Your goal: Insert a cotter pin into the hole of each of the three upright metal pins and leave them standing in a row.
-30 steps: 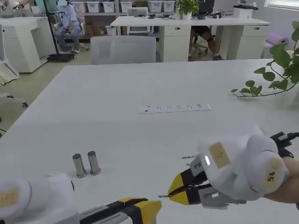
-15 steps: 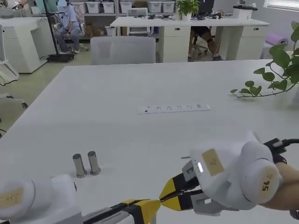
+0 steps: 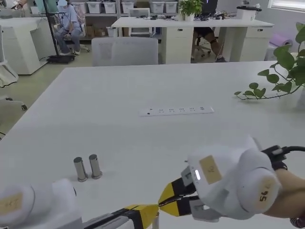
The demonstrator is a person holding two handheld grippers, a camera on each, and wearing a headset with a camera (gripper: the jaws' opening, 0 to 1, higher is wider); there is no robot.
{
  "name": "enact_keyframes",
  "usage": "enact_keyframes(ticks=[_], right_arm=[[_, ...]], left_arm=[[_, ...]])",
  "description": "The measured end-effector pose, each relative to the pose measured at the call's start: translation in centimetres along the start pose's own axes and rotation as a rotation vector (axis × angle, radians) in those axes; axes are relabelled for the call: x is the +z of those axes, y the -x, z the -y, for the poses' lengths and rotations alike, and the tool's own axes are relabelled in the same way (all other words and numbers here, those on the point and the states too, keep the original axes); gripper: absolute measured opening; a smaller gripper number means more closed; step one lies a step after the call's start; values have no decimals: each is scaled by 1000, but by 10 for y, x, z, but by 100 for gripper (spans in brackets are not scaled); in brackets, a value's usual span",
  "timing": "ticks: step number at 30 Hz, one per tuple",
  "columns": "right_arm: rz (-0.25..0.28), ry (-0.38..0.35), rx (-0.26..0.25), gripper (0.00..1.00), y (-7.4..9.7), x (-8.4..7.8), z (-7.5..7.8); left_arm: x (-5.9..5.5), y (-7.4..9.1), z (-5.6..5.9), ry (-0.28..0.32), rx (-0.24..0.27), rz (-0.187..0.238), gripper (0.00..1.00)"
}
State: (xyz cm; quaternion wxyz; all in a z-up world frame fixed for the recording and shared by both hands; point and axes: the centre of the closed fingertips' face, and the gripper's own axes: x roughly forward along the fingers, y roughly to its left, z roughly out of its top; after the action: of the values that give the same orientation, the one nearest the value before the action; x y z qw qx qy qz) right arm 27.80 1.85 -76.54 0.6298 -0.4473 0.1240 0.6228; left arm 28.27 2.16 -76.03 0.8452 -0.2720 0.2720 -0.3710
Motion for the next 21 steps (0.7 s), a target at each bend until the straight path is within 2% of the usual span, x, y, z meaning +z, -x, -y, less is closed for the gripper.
enact_keyframes(ticks=[6,21], right_arm=[[-5,-12,1,2,0,0,0],[27,-64,-2,4,-1,3,1]], left_arm=[[0,1,0,-2,6,2,0],[3,3,0,-118,18,3,0]])
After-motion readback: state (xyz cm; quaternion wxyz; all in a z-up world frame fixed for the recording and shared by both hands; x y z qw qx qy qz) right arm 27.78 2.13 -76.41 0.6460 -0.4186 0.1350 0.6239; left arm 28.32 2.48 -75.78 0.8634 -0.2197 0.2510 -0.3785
